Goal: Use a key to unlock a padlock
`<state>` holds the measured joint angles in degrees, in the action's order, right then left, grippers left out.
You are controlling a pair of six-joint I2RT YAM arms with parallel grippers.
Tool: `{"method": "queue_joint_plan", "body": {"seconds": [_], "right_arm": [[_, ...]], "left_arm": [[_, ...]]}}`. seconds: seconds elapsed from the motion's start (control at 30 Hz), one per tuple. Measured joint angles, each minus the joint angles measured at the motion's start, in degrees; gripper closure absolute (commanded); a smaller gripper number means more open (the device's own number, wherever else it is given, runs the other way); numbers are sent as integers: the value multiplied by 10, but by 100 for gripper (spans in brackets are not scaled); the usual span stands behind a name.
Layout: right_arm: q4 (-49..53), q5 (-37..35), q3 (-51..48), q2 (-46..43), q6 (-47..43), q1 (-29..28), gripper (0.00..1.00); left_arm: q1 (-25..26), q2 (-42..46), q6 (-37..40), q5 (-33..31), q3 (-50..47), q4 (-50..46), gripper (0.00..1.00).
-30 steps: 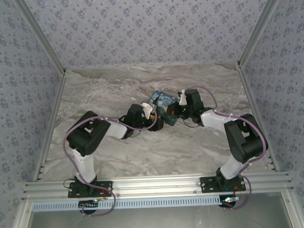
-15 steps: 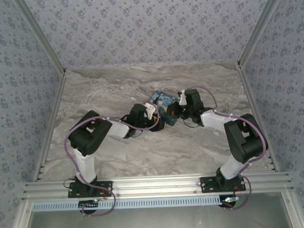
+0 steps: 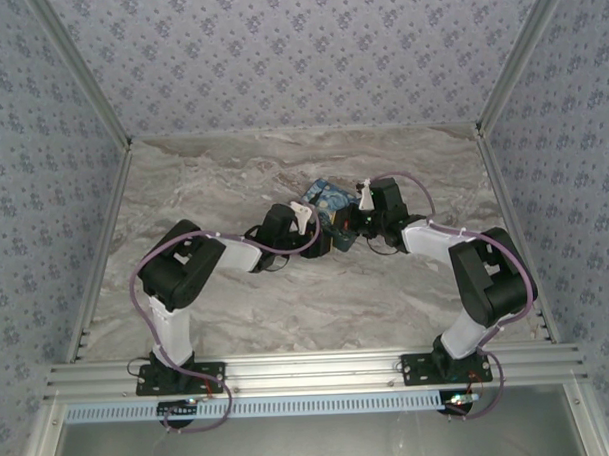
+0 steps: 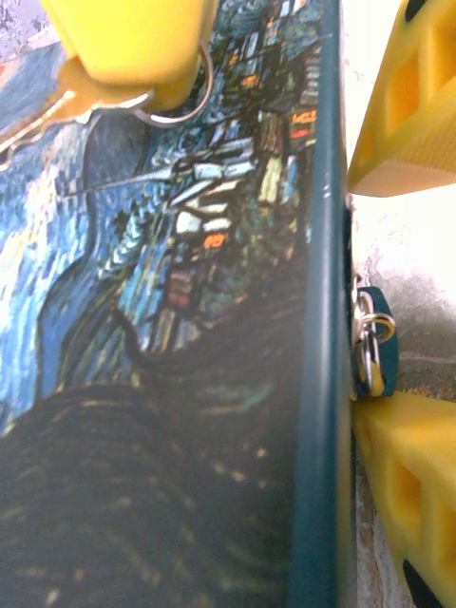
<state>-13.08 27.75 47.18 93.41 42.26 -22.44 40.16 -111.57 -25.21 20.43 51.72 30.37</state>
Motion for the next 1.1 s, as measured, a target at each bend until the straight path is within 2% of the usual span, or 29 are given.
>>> {"method": "queue_joint_plan", "body": {"seconds": [0.6, 0.93, 1.1], "right_arm": [[1, -6, 0, -2, 0, -2, 99], [12, -6, -1, -14, -2, -4, 100], [19, -19, -1, -66, -27, -4, 100]], "left_arm": [[1, -12, -16, -3, 22, -24, 63], [1, -12, -30, -5, 22, -23, 65], [1, -1, -59, -5, 16, -24, 65]]}}
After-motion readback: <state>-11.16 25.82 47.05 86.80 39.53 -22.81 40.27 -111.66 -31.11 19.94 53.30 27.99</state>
